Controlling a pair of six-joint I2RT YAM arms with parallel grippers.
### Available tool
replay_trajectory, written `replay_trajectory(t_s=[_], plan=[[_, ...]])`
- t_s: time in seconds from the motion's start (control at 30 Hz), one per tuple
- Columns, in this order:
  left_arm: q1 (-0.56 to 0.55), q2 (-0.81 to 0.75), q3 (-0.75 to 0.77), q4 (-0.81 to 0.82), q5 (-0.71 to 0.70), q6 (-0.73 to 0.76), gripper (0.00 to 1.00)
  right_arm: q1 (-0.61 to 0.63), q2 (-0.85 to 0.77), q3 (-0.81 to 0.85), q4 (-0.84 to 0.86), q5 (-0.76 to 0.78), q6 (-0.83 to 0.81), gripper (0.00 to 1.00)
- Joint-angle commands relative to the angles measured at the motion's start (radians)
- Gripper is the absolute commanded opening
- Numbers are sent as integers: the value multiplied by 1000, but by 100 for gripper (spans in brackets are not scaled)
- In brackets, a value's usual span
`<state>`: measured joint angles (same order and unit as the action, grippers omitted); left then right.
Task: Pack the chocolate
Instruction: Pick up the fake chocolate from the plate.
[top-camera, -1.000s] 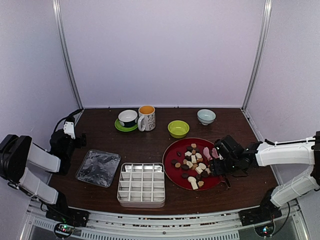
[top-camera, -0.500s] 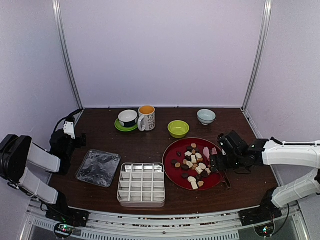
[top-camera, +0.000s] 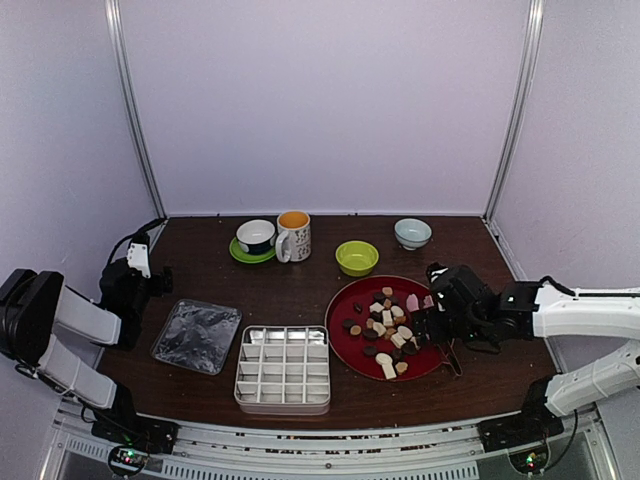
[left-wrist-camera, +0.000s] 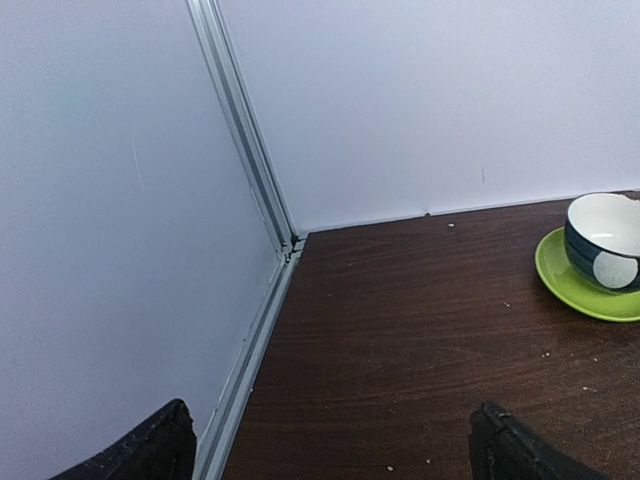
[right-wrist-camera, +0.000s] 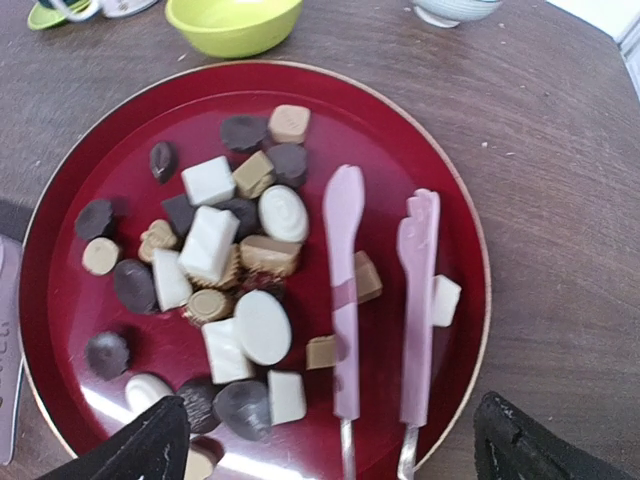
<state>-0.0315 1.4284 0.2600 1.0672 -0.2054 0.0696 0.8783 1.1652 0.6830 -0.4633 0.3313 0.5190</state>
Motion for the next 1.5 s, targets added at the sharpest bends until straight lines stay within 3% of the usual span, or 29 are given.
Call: replay_trajectory(t_s=[0.0,0.2,0.6,0.77,0.97,1.47], plan=[[9,-1,16,24,-5,-1,98,43,48,50,-49,66,35,99],[9,-2,17,24,-6,-1,98,52,37,3,-29,37,84,99],[9,-2,16,25,-6,-1,98,28,12,-17,-153,95,161,97],[9,-1,16,24,-5,-1,98,-18,6,-37,-136,23,132,89],[10,-2,16,25,-6,-2,98,-22,58,-23,-132,-21,108,73],[9,-2,16,25,-6,-1,98,-70,108,-46,-69,-127,122,64]])
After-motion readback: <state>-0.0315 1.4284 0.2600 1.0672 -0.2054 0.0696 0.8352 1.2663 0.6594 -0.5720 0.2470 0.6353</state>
